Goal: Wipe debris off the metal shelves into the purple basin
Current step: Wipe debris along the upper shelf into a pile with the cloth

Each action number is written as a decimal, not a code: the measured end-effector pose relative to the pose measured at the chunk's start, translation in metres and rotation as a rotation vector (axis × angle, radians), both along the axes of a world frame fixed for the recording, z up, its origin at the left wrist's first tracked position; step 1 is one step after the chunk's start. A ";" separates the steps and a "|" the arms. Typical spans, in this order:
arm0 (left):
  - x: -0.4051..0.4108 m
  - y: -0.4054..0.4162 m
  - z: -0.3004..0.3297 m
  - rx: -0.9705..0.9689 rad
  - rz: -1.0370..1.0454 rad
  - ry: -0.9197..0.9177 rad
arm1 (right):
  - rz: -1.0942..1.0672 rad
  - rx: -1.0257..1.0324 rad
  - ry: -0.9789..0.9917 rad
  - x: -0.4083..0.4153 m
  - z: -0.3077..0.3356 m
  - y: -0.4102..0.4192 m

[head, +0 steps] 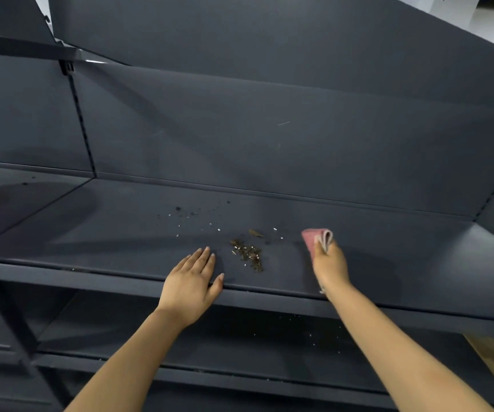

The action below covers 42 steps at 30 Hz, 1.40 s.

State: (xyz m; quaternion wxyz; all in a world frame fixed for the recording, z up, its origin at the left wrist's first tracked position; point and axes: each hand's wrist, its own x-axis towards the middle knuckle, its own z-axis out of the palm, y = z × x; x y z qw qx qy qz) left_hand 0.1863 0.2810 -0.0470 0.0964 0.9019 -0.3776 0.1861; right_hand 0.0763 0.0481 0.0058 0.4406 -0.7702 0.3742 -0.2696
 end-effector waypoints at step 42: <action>-0.005 0.001 0.004 0.081 0.014 0.015 | 0.081 -0.278 0.216 0.032 -0.012 0.024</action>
